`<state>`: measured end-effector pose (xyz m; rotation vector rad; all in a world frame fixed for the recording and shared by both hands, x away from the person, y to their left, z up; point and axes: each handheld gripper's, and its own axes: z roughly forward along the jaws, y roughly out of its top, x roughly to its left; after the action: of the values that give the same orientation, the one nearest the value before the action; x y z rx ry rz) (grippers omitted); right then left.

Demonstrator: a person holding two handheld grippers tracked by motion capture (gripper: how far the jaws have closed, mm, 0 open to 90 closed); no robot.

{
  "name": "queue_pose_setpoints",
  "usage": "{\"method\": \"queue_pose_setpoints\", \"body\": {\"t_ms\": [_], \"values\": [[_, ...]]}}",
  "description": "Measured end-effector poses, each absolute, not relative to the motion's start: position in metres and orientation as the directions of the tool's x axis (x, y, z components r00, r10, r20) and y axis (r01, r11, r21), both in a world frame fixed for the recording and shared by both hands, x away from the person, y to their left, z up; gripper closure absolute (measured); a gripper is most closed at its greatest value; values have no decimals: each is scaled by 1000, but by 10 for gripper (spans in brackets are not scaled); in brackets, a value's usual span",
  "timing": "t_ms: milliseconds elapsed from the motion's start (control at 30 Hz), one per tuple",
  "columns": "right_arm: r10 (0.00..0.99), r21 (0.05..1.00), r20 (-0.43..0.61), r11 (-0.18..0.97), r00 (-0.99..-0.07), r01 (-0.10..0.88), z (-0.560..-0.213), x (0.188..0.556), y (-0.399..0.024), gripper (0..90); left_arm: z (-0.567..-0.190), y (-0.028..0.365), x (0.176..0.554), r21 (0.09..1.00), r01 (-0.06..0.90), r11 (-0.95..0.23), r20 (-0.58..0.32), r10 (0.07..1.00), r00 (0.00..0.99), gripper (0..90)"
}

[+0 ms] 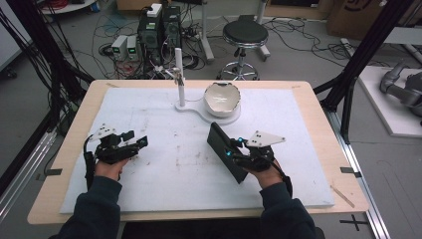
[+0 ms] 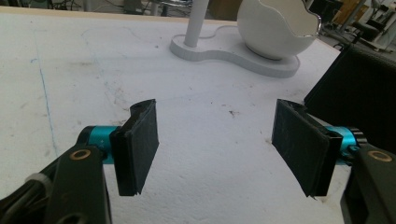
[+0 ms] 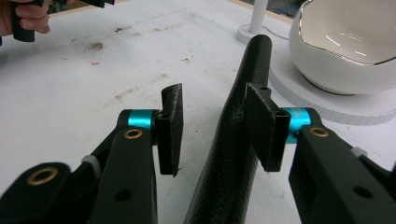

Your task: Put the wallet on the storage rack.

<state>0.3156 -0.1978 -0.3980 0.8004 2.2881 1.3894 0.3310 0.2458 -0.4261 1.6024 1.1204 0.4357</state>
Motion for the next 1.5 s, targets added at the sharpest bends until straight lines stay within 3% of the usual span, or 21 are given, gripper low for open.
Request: {"method": "queue_pose_setpoints", "body": {"t_ms": [367,467,533,567,600,867,1067,1133,1200,1267,1500], "values": [[559,883,-21,398,-829,247,-393,314,-187,609,-426,246,331,899,437,29,-264,832,488,315],[619,909,-68,362,-783,207,-392,312,-192,509,-426,247,331,899,436,31,-265,833,486,315],[639,906,-49,352,-768,234,-393,315,-195,489,-426,248,330,899,437,31,-265,833,486,315],[638,891,38,328,-769,316,-396,322,-198,471,-426,248,330,898,439,31,-265,833,485,315],[638,888,52,322,-768,328,-396,323,-198,471,-426,248,330,898,438,34,-266,834,482,315],[656,888,92,286,-749,360,-395,324,-203,479,-426,248,330,898,438,39,-269,836,478,315],[647,879,100,298,-756,372,-394,315,-200,404,-426,249,330,898,438,38,-270,835,480,315],[644,861,60,353,-763,366,-396,309,-197,425,-426,249,330,898,438,38,-269,835,480,317],[650,859,17,380,-760,344,-396,302,-197,596,-426,249,330,898,438,39,-270,835,480,317],[684,850,-2,386,-730,359,-396,302,-201,647,-426,248,330,898,439,40,-272,833,481,319],[676,840,67,358,-734,407,-403,305,-208,604,-426,248,331,897,440,38,-271,834,481,320]]}}
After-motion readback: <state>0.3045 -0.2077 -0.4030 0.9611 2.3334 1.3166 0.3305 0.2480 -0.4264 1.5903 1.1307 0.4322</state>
